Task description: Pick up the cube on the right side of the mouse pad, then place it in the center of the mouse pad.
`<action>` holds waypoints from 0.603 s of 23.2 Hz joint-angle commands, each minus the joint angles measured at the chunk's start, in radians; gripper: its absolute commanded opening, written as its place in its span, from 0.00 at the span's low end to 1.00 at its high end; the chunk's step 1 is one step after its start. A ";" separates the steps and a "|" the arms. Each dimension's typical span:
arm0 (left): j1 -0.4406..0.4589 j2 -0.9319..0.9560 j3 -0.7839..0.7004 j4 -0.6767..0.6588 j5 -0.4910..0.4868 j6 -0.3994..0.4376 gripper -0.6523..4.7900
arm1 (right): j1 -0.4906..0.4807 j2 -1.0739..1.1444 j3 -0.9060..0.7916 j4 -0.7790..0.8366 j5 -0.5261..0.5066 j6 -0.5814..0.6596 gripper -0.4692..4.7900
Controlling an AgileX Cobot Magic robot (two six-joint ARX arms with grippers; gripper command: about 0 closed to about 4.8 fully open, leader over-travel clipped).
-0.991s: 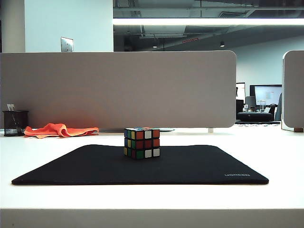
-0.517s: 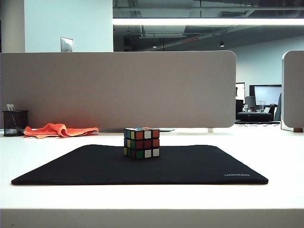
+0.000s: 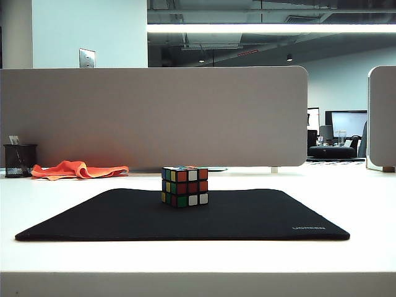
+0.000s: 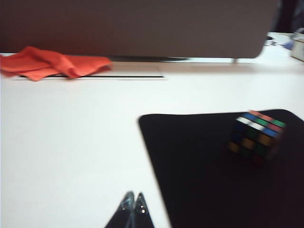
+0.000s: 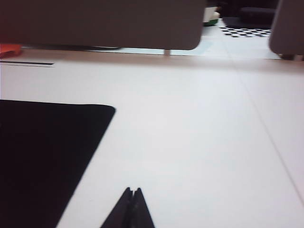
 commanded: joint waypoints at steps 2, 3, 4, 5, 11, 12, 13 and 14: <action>0.067 0.000 0.000 0.005 -0.003 0.001 0.11 | -0.090 -0.002 0.002 0.014 0.002 0.003 0.10; 0.066 0.000 0.000 0.005 -0.003 0.001 0.11 | -0.098 -0.002 0.002 0.014 0.002 0.003 0.10; 0.062 0.000 0.000 0.005 0.002 0.001 0.11 | -0.111 -0.002 0.002 0.014 0.002 0.003 0.10; 0.062 0.000 0.000 0.005 0.003 0.001 0.11 | -0.115 -0.002 0.002 0.014 0.002 0.003 0.10; 0.064 0.000 0.000 0.005 0.002 0.001 0.11 | -0.172 -0.002 -0.006 0.019 0.002 0.003 0.10; 0.064 0.000 0.000 0.005 0.002 0.001 0.11 | -0.176 -0.002 -0.007 0.001 0.003 0.003 0.10; 0.064 0.000 0.000 0.005 0.002 0.001 0.11 | -0.174 -0.002 -0.007 -0.005 0.002 0.003 0.10; 0.064 0.000 0.000 0.005 0.001 0.001 0.11 | -0.172 -0.002 -0.007 -0.011 0.002 0.003 0.10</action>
